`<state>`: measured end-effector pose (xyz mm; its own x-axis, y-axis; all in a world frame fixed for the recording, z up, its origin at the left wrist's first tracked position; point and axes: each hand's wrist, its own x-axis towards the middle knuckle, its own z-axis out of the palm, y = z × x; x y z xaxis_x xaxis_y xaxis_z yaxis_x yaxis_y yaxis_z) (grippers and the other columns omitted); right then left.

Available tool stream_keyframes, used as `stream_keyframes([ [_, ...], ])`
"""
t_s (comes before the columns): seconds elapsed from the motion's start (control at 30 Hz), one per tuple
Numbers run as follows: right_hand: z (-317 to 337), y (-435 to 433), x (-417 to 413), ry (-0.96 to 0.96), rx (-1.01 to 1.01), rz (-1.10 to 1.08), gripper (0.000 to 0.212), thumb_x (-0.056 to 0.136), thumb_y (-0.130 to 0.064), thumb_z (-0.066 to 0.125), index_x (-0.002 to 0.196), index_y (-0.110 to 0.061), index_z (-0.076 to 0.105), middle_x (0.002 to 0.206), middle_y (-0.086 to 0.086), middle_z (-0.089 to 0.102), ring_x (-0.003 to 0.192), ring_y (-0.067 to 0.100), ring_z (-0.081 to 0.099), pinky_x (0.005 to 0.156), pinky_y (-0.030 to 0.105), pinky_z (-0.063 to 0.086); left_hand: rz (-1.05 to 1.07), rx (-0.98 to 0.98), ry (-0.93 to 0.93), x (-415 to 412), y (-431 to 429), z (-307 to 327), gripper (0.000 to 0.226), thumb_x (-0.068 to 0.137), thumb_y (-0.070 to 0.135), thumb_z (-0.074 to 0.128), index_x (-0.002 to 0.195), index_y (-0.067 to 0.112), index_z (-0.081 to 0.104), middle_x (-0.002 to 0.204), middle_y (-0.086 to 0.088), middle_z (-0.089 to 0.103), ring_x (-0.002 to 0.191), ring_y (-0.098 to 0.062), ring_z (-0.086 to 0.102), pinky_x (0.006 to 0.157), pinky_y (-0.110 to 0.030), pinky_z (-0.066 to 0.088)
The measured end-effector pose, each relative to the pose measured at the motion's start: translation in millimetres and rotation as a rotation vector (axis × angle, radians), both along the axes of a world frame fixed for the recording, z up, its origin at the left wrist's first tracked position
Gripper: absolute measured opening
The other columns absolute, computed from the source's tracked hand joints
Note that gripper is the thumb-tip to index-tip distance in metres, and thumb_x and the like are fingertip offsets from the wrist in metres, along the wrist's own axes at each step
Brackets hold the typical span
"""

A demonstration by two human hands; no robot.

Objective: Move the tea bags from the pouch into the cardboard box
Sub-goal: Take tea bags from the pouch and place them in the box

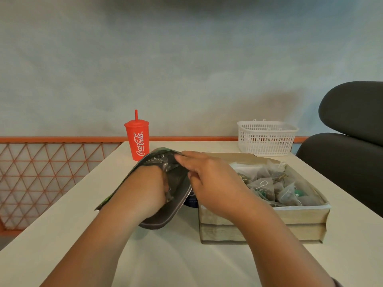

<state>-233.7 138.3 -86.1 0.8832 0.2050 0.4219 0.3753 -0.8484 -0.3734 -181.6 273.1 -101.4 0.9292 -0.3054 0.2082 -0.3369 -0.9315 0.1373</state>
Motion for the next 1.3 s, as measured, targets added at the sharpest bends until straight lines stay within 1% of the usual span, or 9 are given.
stream_keyframes([
  [0.2,-5.9,-3.7,5.3,0.035,-0.026,-0.026,0.052,0.093,-0.003,0.044,0.140,-0.025,0.039,0.145,-0.008,0.041,0.128,0.015,0.042,0.107,0.031,0.036,-0.056,-0.169,-0.013,-28.8,4.5,43.6,0.020,0.091,0.012,0.053,0.098,0.024,0.068,0.093,0.009,0.058,0.092,-0.011,0.057,0.077,-0.015,0.043],
  [0.27,-8.5,-5.3,7.3,0.063,-0.024,-0.033,0.052,0.093,-0.005,0.044,0.140,-0.027,0.039,0.143,-0.007,0.042,0.127,0.015,0.042,0.106,0.031,0.037,-0.075,-0.303,-0.031,-39.9,11.4,53.2,0.024,0.088,0.012,0.058,0.078,0.031,0.067,0.073,0.021,0.056,0.070,-0.005,0.054,0.058,-0.003,0.039],
  [0.33,-11.4,-6.0,8.9,0.090,-0.015,-0.033,0.050,0.093,-0.005,0.043,0.137,-0.029,0.042,0.140,-0.009,0.045,0.124,0.015,0.044,0.102,0.028,0.038,-0.082,-0.404,-0.120,-47.9,21.9,57.5,0.029,0.081,0.014,0.064,0.061,0.034,0.065,0.059,0.022,0.056,0.061,-0.001,0.053,0.046,-0.009,0.033],
  [0.43,-16.2,-6.0,11.2,0.135,0.001,-0.021,0.047,0.093,-0.007,0.044,0.136,-0.029,0.044,0.140,-0.009,0.045,0.124,0.014,0.044,0.101,0.026,0.037,-0.067,-0.541,-0.193,-47.1,31.1,58.5,0.029,0.078,0.015,0.068,0.057,0.036,0.064,0.063,0.014,0.064,0.065,-0.004,0.058,0.050,-0.019,0.032],
  [0.6,-18.3,-7.0,11.1,0.217,0.020,0.011,0.033,0.093,-0.020,0.051,0.124,-0.027,0.056,0.132,-0.010,0.051,0.114,0.009,0.049,0.091,0.018,0.034,-0.084,-0.609,-0.190,-35.9,32.1,53.1,0.027,0.077,0.016,0.071,0.059,0.035,0.065,0.061,0.011,0.067,0.058,-0.004,0.059,0.048,-0.014,0.036],
  [0.7,-12.7,-8.2,10.2,0.206,0.219,0.015,0.027,0.089,-0.025,0.058,0.115,-0.029,0.060,0.112,-0.013,0.058,0.102,0.007,0.054,0.085,0.024,0.044,-0.099,-0.644,-0.164,-32.4,26.1,49.4,0.025,0.078,0.011,0.070,0.062,0.030,0.066,0.058,0.023,0.063,0.056,0.009,0.056,0.047,-0.001,0.034],
  [0.83,-3.9,-7.9,8.3,0.129,0.573,0.104,0.028,0.081,-0.020,0.069,0.102,-0.034,0.058,0.093,-0.013,0.062,0.084,0.007,0.062,0.080,0.029,0.054,-0.152,-0.718,-0.137,-33.4,18.5,46.3,0.025,0.079,0.006,0.068,0.065,0.026,0.064,0.055,0.013,0.061,0.040,0.009,0.048,0.043,-0.001,0.033],
  [0.97,3.4,-8.3,4.8,-0.025,0.726,0.123,0.022,0.079,-0.011,0.071,0.079,-0.032,0.062,0.074,-0.009,0.062,0.069,0.005,0.057,0.071,0.029,0.051,-0.181,-0.787,-0.137,-33.3,13.8,44.2,0.024,0.077,0.009,0.072,0.064,0.026,0.062,0.052,0.018,0.062,0.045,0.009,0.051,0.045,0.000,0.034],
  [1.3,11.0,-11.0,-4.0,-0.133,0.742,0.146,0.009,0.079,-0.016,0.070,0.072,-0.020,0.065,0.061,-0.013,0.057,0.052,-0.003,0.046,0.053,0.013,0.038,-0.209,-0.933,-0.133,-26.5,6.6,36.6,0.024,0.072,0.009,0.074,0.064,0.024,0.057,0.059,0.004,0.062,0.057,-0.015,0.060,0.058,-0.022,0.041],
])
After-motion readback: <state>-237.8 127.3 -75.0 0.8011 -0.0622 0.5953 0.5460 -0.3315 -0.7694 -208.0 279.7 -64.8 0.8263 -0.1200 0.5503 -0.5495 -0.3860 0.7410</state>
